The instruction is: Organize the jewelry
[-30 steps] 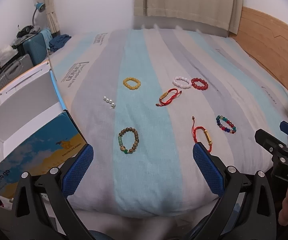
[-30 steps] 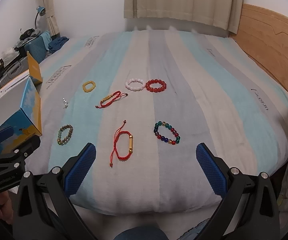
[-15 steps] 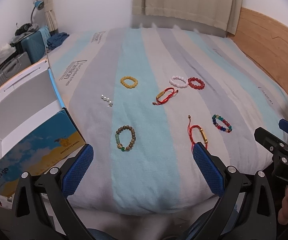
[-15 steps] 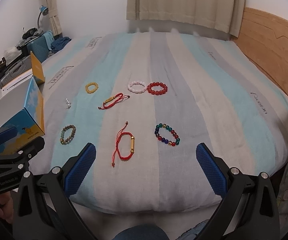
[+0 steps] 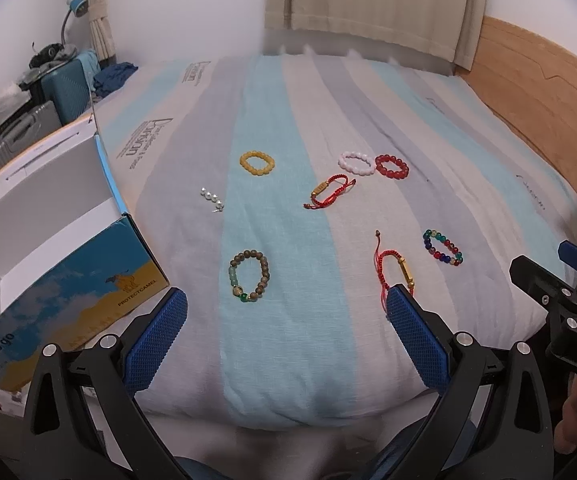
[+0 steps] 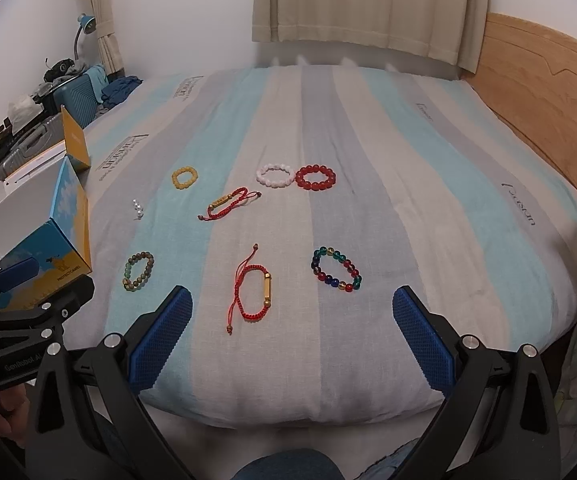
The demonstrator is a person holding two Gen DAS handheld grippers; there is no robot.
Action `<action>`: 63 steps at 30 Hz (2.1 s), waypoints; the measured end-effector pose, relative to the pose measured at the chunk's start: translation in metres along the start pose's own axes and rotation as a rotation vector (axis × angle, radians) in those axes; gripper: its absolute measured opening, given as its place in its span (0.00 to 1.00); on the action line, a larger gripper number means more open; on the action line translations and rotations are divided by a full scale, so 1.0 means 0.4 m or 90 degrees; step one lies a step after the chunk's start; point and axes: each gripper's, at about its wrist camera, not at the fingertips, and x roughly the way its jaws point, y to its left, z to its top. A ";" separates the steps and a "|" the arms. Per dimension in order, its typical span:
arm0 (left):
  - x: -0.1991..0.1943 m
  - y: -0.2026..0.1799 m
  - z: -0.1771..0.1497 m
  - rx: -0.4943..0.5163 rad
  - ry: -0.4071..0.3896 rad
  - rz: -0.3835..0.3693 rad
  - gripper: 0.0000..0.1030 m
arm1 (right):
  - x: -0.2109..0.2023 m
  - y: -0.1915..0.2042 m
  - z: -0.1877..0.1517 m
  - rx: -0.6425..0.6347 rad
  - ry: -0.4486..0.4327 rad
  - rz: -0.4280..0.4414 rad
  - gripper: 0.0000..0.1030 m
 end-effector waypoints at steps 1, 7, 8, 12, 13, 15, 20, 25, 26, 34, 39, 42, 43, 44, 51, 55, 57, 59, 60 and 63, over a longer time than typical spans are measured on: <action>0.001 0.000 -0.001 0.001 0.002 -0.001 0.94 | 0.000 0.000 0.000 0.001 0.000 0.000 0.94; 0.005 -0.001 -0.006 0.003 0.002 0.001 0.94 | 0.001 -0.001 -0.002 0.005 0.001 -0.001 0.94; 0.006 -0.001 -0.007 0.005 0.002 0.001 0.94 | 0.002 -0.001 -0.002 0.004 0.001 -0.001 0.94; 0.006 -0.003 -0.007 0.010 -0.002 0.009 0.94 | 0.004 -0.002 -0.002 0.002 0.002 -0.001 0.94; 0.007 -0.005 -0.007 0.011 -0.001 0.009 0.94 | 0.006 -0.001 -0.003 0.002 0.003 0.000 0.94; 0.009 -0.006 -0.008 0.013 0.002 0.006 0.94 | 0.007 0.001 -0.003 0.000 0.002 -0.002 0.94; 0.011 -0.007 -0.004 0.016 0.001 0.007 0.94 | 0.014 0.004 -0.002 -0.001 0.008 0.000 0.94; 0.009 -0.005 -0.004 0.016 -0.003 0.010 0.94 | 0.016 0.008 0.000 -0.004 0.007 0.002 0.94; 0.009 -0.005 -0.003 0.015 -0.002 0.009 0.94 | 0.015 0.008 0.000 -0.003 0.007 0.003 0.94; 0.009 -0.003 -0.002 0.013 -0.002 0.010 0.94 | 0.016 0.011 0.000 0.000 0.008 0.005 0.94; 0.004 -0.002 -0.001 0.010 -0.002 0.010 0.94 | 0.015 0.011 0.000 -0.002 0.007 0.005 0.94; 0.002 -0.001 0.000 0.013 -0.004 0.010 0.94 | 0.013 0.010 0.001 -0.002 0.005 0.005 0.94; 0.005 -0.001 0.002 0.017 -0.001 0.011 0.94 | 0.013 0.008 0.003 -0.001 0.006 0.004 0.94; 0.007 0.000 0.007 0.020 0.002 0.011 0.94 | 0.013 0.004 0.008 0.001 0.008 0.003 0.94; 0.031 0.026 0.083 0.019 0.026 -0.001 0.94 | 0.022 -0.030 0.095 -0.003 0.032 -0.018 0.94; 0.062 0.028 0.131 0.029 0.047 -0.007 0.94 | 0.047 -0.040 0.145 -0.014 0.052 -0.023 0.93; 0.082 0.028 0.148 0.034 0.060 -0.006 0.94 | 0.070 -0.045 0.168 -0.017 0.069 -0.024 0.94; 0.109 0.026 0.161 0.039 0.076 -0.012 0.94 | 0.094 -0.048 0.184 -0.020 0.085 -0.024 0.93; 0.121 0.027 0.165 0.039 0.084 -0.013 0.94 | 0.107 -0.049 0.191 -0.022 0.093 -0.024 0.93; 0.170 0.030 0.174 0.036 0.115 -0.022 0.94 | 0.157 -0.058 0.209 -0.022 0.126 -0.022 0.92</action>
